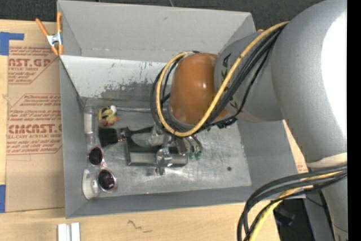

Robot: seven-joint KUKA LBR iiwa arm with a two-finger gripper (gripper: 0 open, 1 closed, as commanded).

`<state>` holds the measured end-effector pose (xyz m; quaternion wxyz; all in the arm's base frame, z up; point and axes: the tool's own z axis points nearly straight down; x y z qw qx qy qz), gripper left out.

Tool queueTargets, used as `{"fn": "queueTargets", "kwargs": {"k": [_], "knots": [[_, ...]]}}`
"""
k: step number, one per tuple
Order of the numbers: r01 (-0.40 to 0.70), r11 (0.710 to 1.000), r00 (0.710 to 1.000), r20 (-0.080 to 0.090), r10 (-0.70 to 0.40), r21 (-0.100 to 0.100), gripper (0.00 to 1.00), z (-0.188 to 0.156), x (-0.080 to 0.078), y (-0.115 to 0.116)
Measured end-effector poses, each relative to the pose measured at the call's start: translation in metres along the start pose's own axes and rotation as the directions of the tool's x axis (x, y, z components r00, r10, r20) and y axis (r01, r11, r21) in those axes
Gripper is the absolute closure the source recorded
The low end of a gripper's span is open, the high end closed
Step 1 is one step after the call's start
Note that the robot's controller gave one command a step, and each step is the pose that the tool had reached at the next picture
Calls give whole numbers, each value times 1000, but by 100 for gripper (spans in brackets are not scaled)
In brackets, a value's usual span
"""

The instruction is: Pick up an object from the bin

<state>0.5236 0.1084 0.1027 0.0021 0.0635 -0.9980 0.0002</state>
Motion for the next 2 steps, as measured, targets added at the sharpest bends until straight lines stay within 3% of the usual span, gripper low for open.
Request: {"fn": "queueTargets", "kwargs": {"k": [2], "knots": [[0,1000,1000,0,0,0,100,-22,1,0]]}}
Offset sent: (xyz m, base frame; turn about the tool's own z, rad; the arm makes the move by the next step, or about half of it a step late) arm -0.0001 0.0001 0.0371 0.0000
